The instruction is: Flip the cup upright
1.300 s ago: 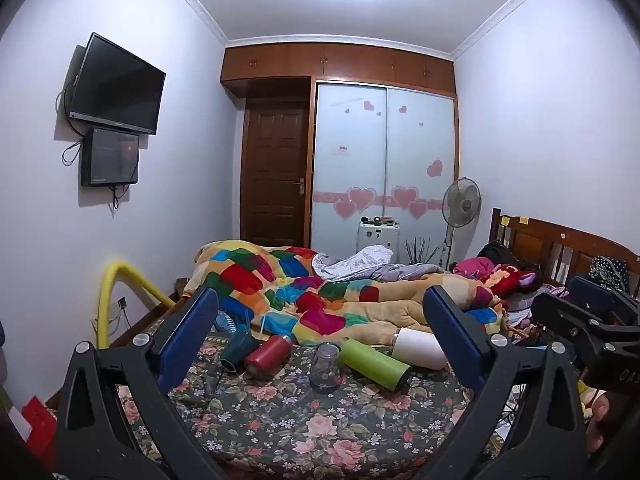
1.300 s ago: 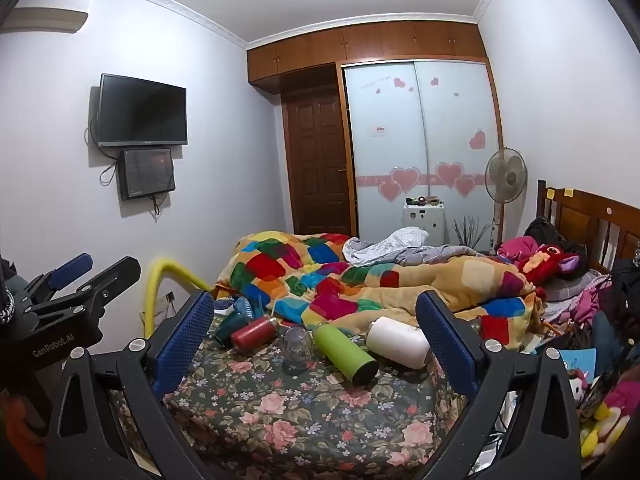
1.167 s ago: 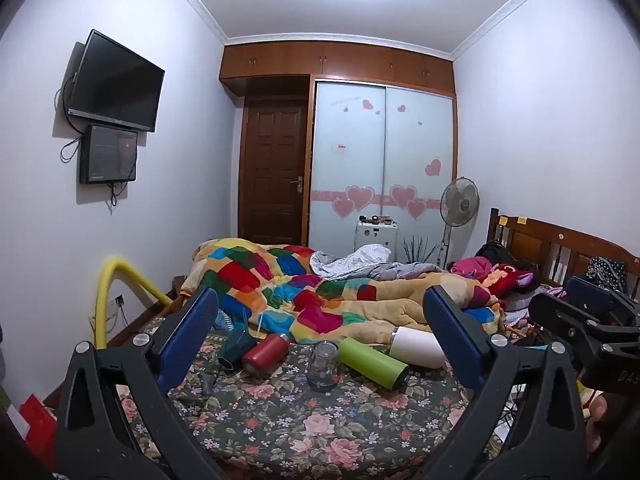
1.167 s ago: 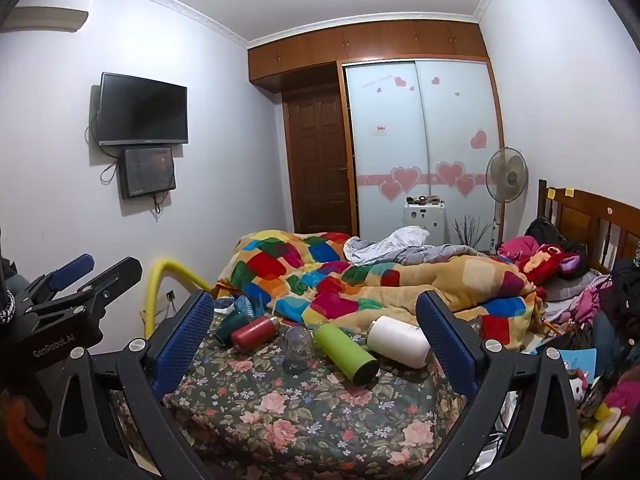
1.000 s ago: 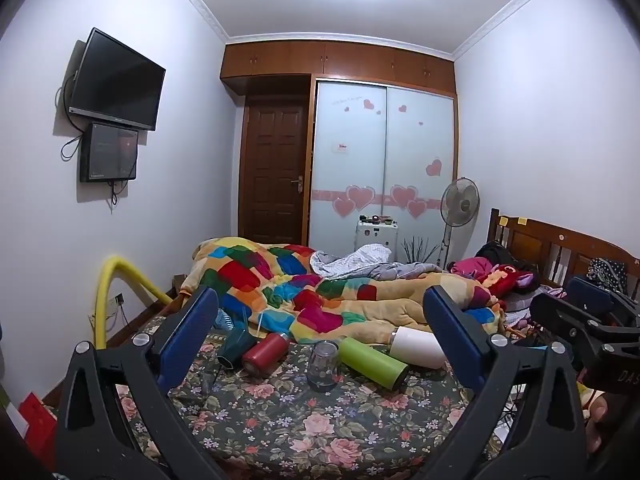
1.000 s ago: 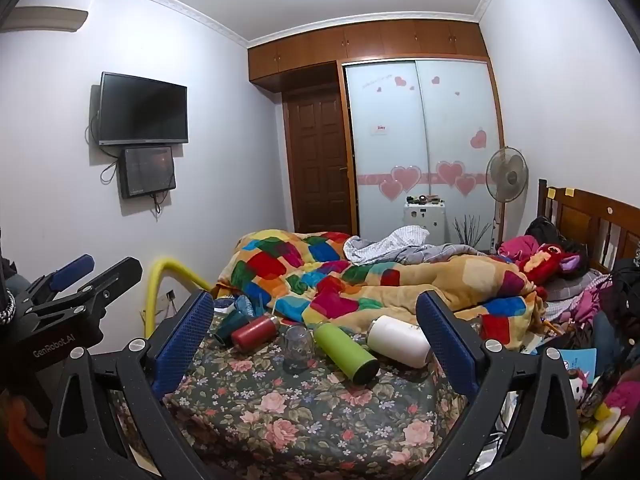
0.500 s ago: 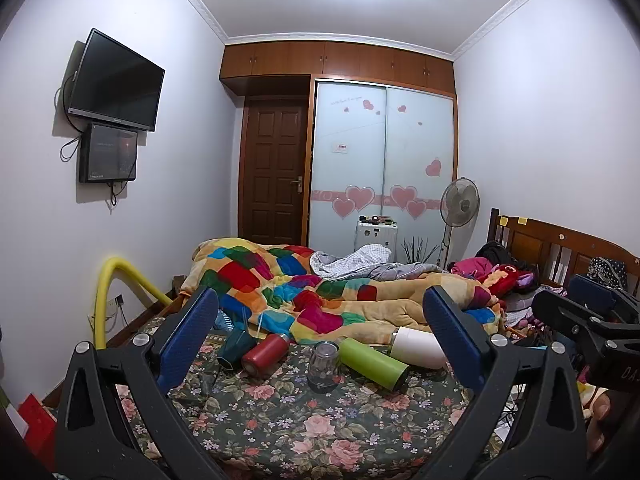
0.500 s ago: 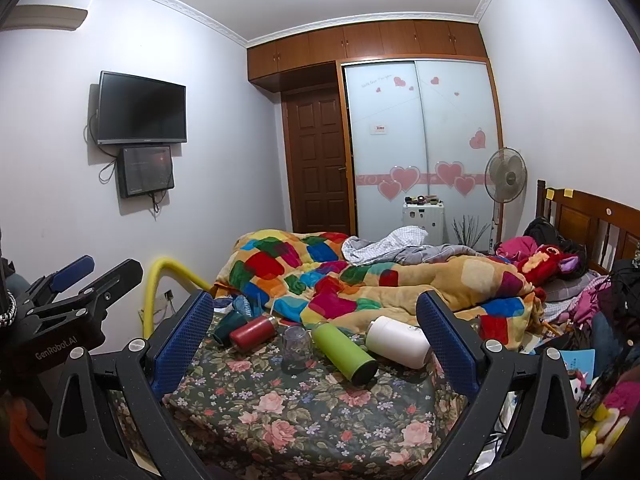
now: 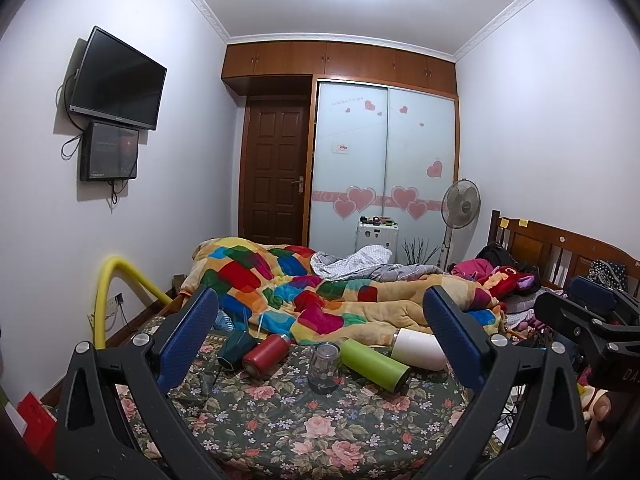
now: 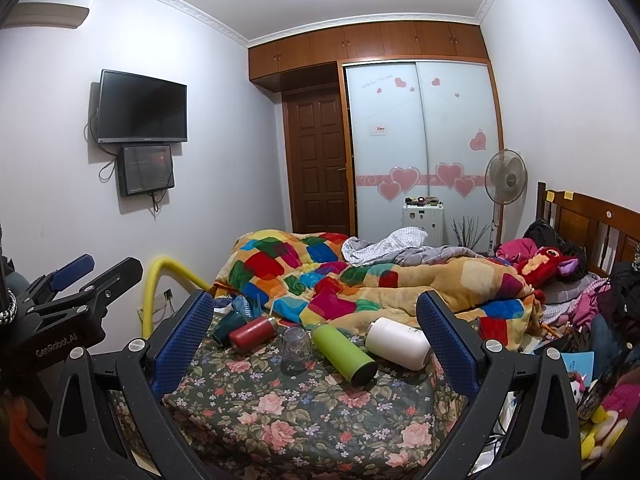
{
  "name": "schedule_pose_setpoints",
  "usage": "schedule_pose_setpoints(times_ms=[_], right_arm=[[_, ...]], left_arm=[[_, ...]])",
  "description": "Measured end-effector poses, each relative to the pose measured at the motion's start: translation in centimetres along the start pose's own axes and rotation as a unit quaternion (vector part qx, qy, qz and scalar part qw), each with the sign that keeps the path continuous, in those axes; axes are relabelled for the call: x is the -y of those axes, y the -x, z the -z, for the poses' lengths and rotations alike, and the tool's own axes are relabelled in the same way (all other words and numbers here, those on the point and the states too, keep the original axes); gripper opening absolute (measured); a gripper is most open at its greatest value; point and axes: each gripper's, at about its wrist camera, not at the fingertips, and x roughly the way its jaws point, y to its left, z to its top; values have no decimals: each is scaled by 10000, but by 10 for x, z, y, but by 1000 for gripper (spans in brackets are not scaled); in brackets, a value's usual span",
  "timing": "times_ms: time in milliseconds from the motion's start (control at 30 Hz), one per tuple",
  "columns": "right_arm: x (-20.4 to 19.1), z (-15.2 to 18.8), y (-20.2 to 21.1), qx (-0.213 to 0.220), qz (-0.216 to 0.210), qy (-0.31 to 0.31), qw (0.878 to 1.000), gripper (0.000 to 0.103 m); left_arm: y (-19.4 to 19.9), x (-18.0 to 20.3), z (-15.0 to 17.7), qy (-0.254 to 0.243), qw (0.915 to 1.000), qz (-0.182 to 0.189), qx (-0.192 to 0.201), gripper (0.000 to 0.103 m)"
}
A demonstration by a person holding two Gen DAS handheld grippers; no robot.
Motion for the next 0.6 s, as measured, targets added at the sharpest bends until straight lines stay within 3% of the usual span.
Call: schedule_pose_setpoints(times_ms=[600], right_arm=[[0, -1, 1, 1, 9, 27, 10000, 101]], left_arm=[[0, -1, -1, 15, 10000, 14, 16, 103]])
